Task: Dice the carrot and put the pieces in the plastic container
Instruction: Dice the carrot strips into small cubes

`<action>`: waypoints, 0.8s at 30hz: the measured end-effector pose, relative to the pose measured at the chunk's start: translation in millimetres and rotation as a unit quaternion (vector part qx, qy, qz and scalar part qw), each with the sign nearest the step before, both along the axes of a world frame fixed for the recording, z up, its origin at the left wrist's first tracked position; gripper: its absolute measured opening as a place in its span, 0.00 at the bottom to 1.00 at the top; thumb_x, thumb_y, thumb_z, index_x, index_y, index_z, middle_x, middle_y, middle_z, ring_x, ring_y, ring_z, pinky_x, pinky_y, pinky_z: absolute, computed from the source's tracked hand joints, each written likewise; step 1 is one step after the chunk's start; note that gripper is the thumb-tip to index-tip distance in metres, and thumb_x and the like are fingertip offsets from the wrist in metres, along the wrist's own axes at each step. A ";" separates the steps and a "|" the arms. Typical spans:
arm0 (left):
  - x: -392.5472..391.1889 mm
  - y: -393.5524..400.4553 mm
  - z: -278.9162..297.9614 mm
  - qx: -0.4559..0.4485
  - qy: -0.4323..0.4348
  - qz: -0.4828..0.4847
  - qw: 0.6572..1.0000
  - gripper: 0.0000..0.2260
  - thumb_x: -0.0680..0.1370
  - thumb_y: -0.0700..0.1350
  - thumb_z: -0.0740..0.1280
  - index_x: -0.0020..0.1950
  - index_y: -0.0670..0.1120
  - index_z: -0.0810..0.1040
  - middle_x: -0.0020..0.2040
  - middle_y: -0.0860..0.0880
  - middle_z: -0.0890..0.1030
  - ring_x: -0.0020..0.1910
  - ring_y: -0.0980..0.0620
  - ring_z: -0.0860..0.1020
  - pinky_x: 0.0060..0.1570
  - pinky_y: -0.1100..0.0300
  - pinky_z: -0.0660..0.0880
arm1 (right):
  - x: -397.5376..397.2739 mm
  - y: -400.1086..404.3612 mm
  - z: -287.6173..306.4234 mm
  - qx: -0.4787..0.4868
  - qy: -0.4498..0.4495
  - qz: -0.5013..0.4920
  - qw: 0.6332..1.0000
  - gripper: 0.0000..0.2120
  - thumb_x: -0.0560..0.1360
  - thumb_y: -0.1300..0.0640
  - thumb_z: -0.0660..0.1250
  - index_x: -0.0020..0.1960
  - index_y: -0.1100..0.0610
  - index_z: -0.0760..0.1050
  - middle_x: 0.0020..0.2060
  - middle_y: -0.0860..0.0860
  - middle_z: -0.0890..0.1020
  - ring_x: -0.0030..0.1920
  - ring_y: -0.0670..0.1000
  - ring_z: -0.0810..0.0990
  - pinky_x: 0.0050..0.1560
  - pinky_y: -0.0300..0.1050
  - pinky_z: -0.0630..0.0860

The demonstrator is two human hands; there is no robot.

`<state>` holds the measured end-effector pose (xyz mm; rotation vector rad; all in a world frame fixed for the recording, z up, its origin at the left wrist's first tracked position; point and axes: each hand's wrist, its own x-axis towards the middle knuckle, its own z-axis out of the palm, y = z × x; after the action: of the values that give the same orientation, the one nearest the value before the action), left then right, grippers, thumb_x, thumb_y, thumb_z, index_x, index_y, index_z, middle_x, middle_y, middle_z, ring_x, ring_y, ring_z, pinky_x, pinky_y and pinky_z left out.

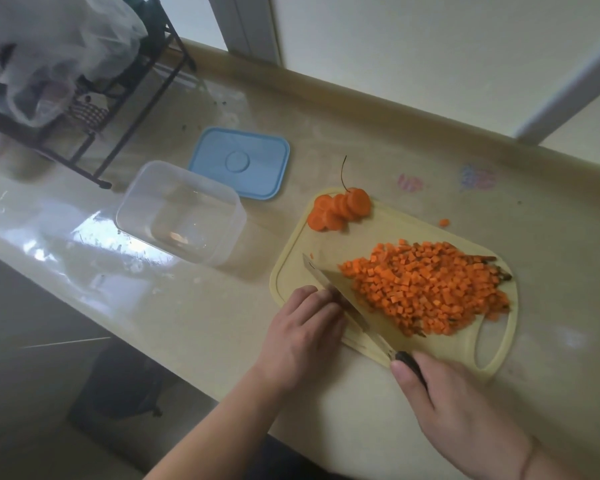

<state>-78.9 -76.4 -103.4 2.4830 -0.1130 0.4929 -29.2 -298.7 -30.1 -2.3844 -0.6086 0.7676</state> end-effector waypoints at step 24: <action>-3.9 6.3 -4.5 -0.012 -0.002 -0.013 1.000 0.05 0.77 0.36 0.74 0.52 0.39 0.85 0.54 0.45 0.83 0.53 0.41 0.78 0.55 0.54 0.76 | -1.3 -1.0 0.7 0.021 -0.010 0.005 1.000 0.33 0.73 0.26 0.40 0.39 0.52 0.68 0.27 0.51 0.75 0.31 0.49 0.75 0.36 0.54 0.72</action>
<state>-82.8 -70.1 -107.9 2.4552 -0.1389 0.4849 -30.4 -299.7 -29.4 -2.3544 -0.6397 0.7303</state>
